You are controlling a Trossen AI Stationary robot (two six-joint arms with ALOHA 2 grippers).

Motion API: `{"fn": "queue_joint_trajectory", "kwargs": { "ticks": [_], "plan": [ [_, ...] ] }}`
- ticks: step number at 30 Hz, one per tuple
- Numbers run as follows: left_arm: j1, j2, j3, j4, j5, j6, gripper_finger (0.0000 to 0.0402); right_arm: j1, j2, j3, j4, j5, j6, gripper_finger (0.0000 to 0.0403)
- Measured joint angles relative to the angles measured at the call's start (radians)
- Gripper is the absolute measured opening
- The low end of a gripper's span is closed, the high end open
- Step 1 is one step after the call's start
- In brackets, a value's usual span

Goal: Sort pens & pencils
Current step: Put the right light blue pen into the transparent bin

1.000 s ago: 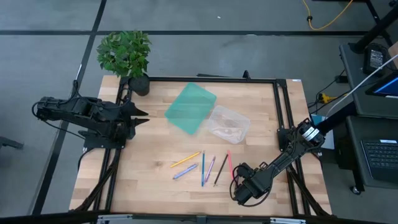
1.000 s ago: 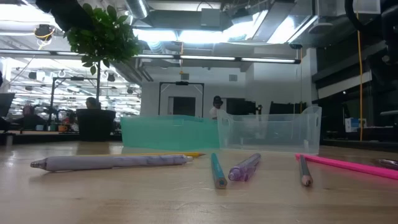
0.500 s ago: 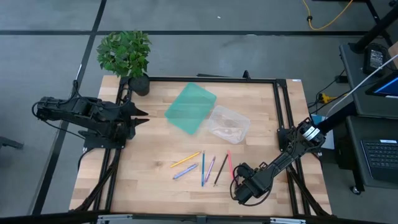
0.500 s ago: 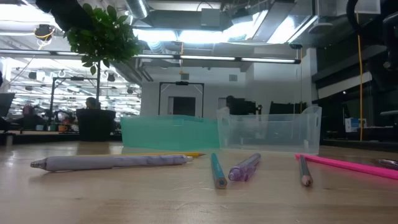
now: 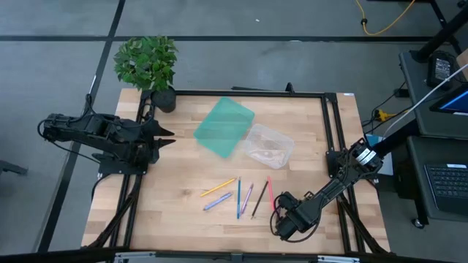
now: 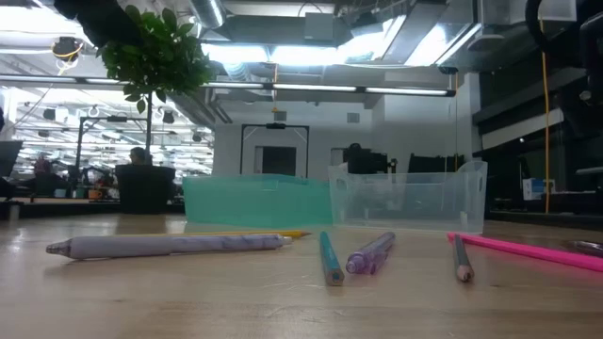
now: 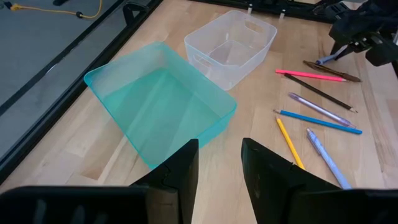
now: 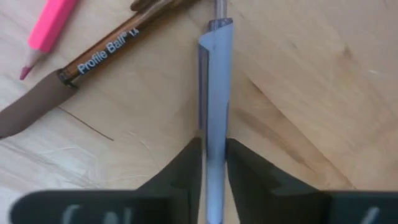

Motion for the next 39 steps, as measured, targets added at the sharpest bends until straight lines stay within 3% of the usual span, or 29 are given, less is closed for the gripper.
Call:
{"fn": "queue_joint_trajectory", "kwargs": {
  "ticks": [6,25,32,39],
  "plan": [
    [0.0,0.0,0.0,0.0,0.0,0.0,0.0115,0.0,0.0,0.001,-0.005,0.0,0.0,0.0033],
    [0.0,0.0,0.0,0.0,0.0,-0.001,0.0115,0.0,-0.085,-0.001,-0.046,-0.003,0.041,0.0027],
    [0.0,0.0,0.0,0.0,0.0,-0.001,0.0115,-0.01,-0.143,0.111,-0.157,0.055,0.054,0.0027],
    [0.0,0.0,0.0,0.0,0.0,-0.001,0.0115,-0.141,-0.149,0.289,-0.319,0.164,-0.146,0.0027]
  ]
}}
